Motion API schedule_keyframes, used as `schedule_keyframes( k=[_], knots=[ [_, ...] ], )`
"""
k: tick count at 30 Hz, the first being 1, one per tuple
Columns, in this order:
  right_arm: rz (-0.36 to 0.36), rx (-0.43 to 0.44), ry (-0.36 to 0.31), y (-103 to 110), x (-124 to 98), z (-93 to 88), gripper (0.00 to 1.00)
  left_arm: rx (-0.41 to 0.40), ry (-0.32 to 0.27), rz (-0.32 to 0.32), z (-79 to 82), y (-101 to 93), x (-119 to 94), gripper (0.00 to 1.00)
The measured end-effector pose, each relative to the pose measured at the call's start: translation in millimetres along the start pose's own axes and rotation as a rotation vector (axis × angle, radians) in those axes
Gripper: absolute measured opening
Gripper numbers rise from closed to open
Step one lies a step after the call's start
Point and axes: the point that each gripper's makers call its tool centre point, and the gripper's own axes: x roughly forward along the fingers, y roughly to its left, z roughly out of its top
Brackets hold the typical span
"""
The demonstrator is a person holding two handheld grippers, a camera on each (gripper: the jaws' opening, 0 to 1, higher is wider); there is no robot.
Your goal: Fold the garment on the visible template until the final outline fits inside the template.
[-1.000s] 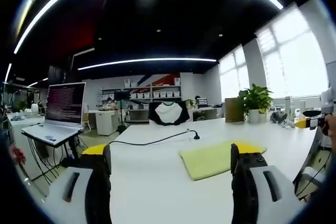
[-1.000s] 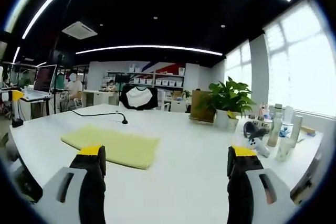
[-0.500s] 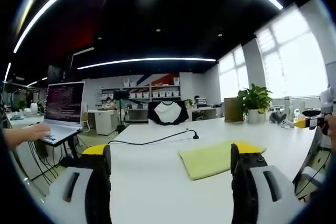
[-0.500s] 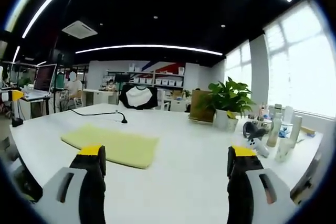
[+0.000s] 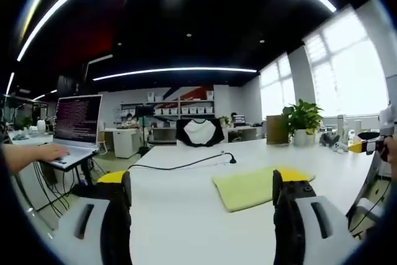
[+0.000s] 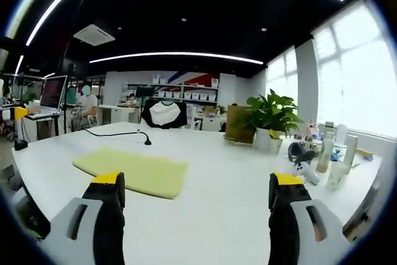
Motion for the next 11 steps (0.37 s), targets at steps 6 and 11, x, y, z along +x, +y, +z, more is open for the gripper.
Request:
schedule_keyframes(
  k=[6,11],
  knots=[
    [-0.004,0.008,-0.003,-2.2,-1.3,2.0,0.99,0.006,-0.021,-0.004,6.5,-1.4,-2.9,1.00],
    [-0.004,-0.001,0.009,-1.9,-1.4,-0.6,0.99,0.008,-0.022,-0.019,6.8,-4.0,-3.7,1.00]
  ],
)
